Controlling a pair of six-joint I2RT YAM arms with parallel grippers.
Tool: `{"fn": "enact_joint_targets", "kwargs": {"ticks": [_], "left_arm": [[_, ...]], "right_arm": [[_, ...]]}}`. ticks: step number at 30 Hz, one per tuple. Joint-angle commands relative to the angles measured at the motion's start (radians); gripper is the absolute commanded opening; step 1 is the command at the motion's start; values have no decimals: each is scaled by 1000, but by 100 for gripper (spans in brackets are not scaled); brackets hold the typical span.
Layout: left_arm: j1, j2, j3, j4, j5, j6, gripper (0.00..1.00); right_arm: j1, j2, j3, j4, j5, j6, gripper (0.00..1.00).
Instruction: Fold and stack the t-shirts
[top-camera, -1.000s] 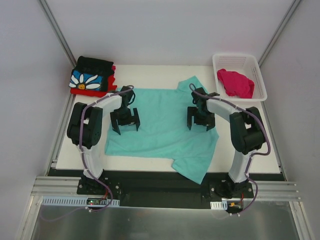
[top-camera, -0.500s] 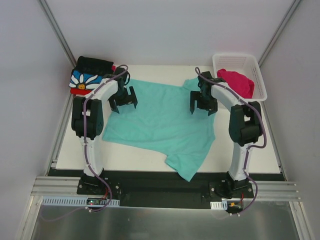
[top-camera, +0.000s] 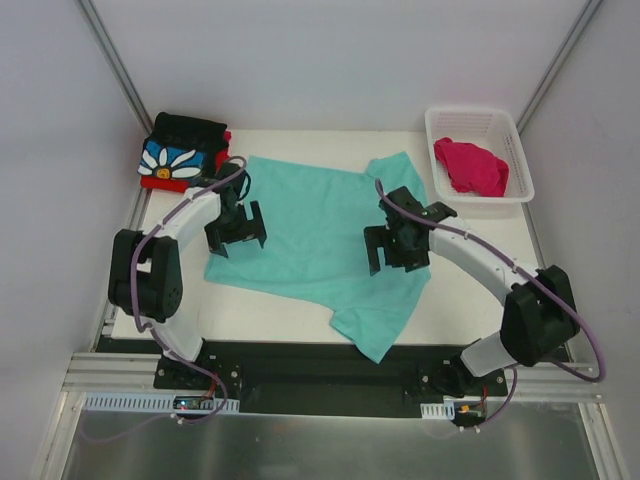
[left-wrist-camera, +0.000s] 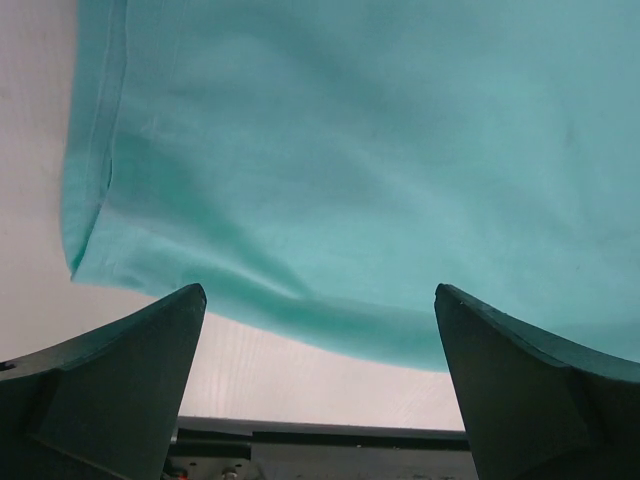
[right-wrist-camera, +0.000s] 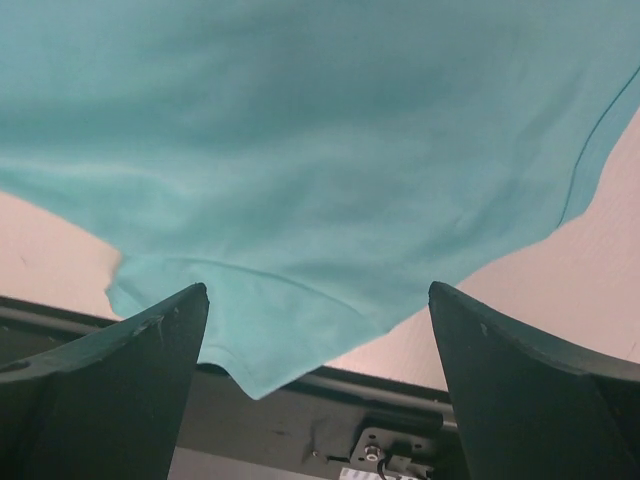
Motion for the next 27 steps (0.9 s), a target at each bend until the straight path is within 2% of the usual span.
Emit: {"fn": "enact_joint_targets", "kwargs": {"ticks": [1, 3, 5, 8, 13, 15, 16, 19, 21, 27], "left_arm": [[2, -153, -121, 72, 36, -22, 99], [44, -231, -187, 140, 103, -36, 99], [93, -254, -207, 200, 223, -56, 99], [157, -202, -172, 201, 320, -37, 99], [176, -173, -151, 197, 363, -26, 99], [174, -185, -155, 195, 363, -19, 99], [176, -188, -157, 195, 360, -16, 99], [176, -208, -169, 191, 358, -13, 99], [176, -223, -183, 189, 360, -14, 99], [176, -246, -201, 191, 368, -13, 99]], "right_arm": [[124, -118, -106, -6, 80, 49, 96], [191, -148, -137, -63, 219, 70, 96], [308, -168, -163, -94, 294, 101, 96], [480, -201, -187, -112, 432, 151, 96], [780, -90, -138, -244, 637, 292, 96], [859, -44, -111, -324, 703, 385, 97], [932, -10, -104, -355, 726, 435, 99], [1014, 18, -109, -436, 725, 565, 88], [1038, 32, -121, -454, 673, 605, 86], [1169, 107, -138, -571, 693, 805, 84]]}}
